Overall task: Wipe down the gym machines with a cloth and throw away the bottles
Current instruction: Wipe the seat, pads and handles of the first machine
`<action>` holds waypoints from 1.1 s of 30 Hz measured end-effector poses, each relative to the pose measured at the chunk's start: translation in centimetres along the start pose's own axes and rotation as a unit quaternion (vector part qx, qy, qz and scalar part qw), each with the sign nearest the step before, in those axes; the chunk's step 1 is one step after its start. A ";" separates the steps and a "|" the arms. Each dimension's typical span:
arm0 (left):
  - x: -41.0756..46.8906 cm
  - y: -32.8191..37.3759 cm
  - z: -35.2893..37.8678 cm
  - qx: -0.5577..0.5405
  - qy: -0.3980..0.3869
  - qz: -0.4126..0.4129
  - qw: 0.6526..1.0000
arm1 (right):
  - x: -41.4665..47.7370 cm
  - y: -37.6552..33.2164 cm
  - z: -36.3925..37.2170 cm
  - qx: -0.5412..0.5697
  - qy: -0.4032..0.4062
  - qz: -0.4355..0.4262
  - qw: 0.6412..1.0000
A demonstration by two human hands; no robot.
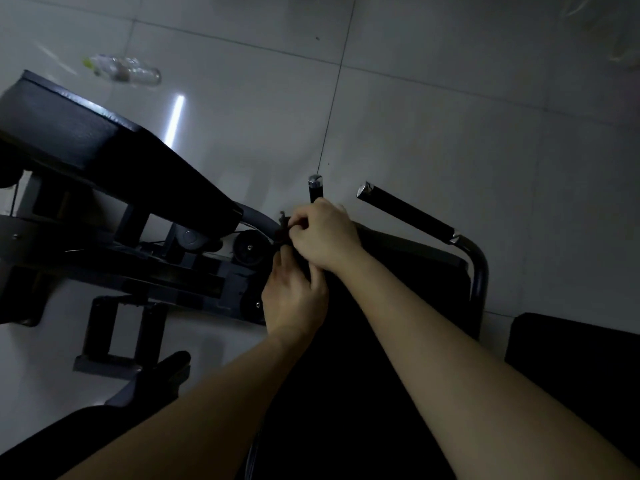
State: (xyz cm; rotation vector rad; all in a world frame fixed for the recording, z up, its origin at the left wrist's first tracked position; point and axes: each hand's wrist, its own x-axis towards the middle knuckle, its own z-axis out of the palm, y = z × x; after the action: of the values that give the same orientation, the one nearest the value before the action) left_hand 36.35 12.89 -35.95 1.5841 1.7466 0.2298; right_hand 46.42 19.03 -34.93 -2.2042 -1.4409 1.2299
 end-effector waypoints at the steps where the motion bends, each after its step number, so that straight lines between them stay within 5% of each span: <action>1: 0.1 0.0 0.0 0.003 -0.002 -0.004 1.000 | -0.1 0.3 -0.2 0.003 0.003 -0.012 1.000; 5: 0.2 0.1 -0.1 -0.013 -0.008 -0.015 1.000 | -1.2 5.8 -3.0 0.039 0.023 0.050 0.998; 9: 0.2 0.1 -0.1 -0.021 -0.016 -0.019 0.999 | -5.0 14.2 -6.6 -0.037 0.053 0.147 0.987; 13: 0.3 0.1 0.2 0.001 -0.006 -0.018 1.000 | -5.2 13.7 -6.1 -0.090 0.112 0.198 0.970; 19: 0.4 -0.4 0.6 0.038 0.012 0.005 0.999 | -0.9 2.6 -1.2 0.004 0.067 0.044 0.997; 23: 0.6 -0.7 0.7 0.033 0.011 0.005 0.999 | -1.5 3.2 -2.2 0.034 0.052 0.011 0.998; 29: 0.5 -0.7 0.6 0.012 -0.002 -0.002 1.000 | -6.5 16.1 -7.2 -0.079 0.133 0.216 0.964; 33: 0.4 -0.7 0.6 0.026 -0.001 -0.005 1.000 | -6.5 16.8 -6.7 -0.060 0.155 0.367 0.915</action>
State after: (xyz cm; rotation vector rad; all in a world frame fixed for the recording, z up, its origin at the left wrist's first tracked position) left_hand 36.20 12.93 -36.99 1.6105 1.7722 0.1790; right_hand 61.18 6.98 -37.30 -2.9893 -0.5753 0.8923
